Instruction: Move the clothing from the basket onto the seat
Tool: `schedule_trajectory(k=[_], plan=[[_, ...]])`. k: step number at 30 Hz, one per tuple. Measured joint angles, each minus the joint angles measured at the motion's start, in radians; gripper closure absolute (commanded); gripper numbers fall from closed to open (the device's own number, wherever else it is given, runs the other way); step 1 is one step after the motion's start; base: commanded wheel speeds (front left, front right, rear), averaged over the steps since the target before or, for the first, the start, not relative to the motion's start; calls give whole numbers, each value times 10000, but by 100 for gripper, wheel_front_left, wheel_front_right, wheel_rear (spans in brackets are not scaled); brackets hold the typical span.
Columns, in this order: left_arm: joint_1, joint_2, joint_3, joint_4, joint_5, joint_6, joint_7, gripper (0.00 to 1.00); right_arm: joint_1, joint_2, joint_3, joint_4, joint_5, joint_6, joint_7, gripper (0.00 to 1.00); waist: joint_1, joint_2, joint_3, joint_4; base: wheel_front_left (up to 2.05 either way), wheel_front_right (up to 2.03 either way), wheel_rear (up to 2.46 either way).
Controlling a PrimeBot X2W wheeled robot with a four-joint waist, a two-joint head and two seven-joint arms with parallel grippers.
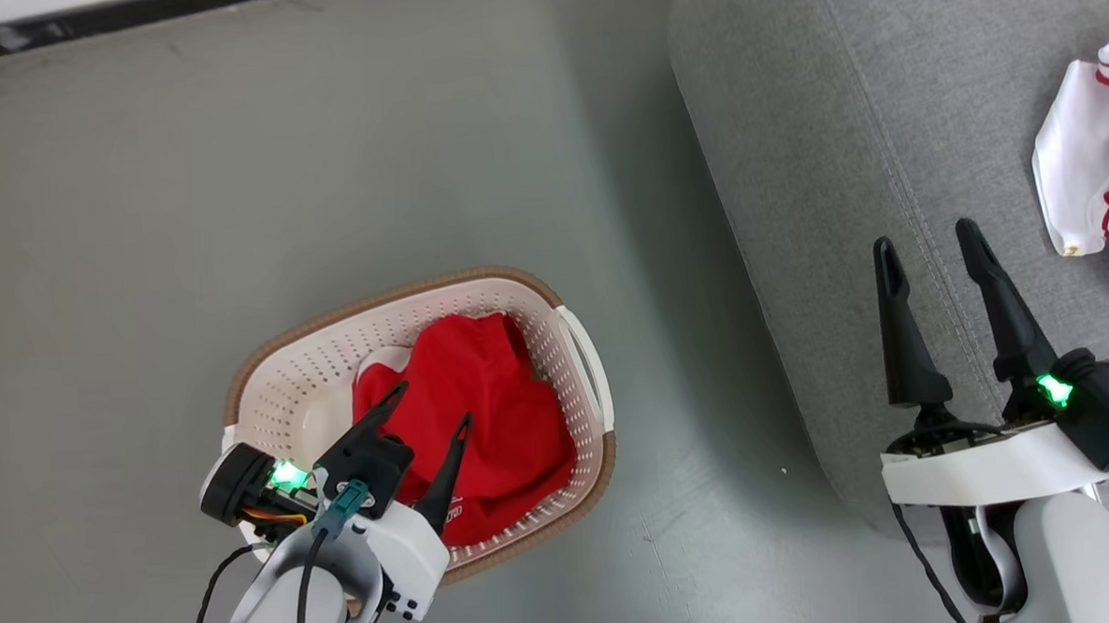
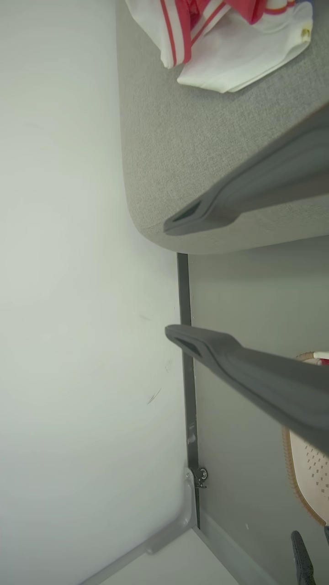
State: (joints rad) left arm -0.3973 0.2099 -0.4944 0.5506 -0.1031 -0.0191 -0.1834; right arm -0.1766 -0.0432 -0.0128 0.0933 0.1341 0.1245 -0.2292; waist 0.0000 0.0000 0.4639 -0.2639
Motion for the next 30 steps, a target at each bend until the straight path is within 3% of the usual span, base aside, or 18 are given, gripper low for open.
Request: schedule_trajectory(k=[20, 30], plan=[[-1037, 54, 81, 1388, 134, -69, 309, 0, -944, 4, -58, 8, 263, 0, -128, 0, 0, 0, 1639, -563, 0, 0, 0], [-1568, 222, 270, 2015, 192, 157, 439, 0, -1415, 6, 142, 69, 510, 0, -201, 0, 0, 0, 2321, -819, 0, 0, 0]])
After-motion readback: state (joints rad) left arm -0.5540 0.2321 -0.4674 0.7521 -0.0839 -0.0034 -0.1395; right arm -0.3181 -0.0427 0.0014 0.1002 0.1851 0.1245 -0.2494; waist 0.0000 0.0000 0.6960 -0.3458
